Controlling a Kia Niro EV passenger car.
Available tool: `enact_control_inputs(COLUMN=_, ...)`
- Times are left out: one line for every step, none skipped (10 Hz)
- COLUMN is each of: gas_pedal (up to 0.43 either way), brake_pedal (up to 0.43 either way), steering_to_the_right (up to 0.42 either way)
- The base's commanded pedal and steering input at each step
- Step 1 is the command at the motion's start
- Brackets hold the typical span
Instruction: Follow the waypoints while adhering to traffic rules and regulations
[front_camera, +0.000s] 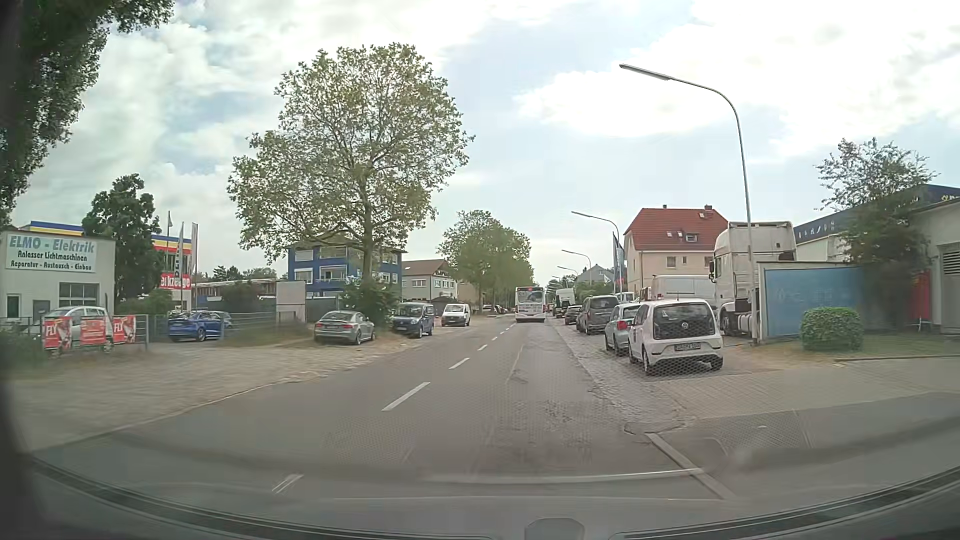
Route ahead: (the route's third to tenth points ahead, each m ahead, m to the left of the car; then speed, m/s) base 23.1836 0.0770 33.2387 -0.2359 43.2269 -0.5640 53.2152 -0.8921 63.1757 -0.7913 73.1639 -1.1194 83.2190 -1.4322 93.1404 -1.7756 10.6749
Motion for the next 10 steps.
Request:
enact_control_inputs(gas_pedal=0.039, brake_pedal=0.018, steering_to_the_right=0.012)
enact_control_inputs(gas_pedal=0.039, brake_pedal=0.018, steering_to_the_right=0.012)
enact_control_inputs(gas_pedal=0.039, brake_pedal=0.018, steering_to_the_right=0.013)
enact_control_inputs(gas_pedal=0.039, brake_pedal=0.018, steering_to_the_right=0.013)
enact_control_inputs(gas_pedal=0.039, brake_pedal=0.018, steering_to_the_right=0.013)
enact_control_inputs(gas_pedal=0.039, brake_pedal=0.018, steering_to_the_right=0.012)
enact_control_inputs(gas_pedal=0.039, brake_pedal=0.018, steering_to_the_right=0.013)
enact_control_inputs(gas_pedal=0.039, brake_pedal=0.018, steering_to_the_right=0.012)
enact_control_inputs(gas_pedal=0.039, brake_pedal=0.018, steering_to_the_right=0.011)
enact_control_inputs(gas_pedal=0.039, brake_pedal=0.018, steering_to_the_right=0.011)
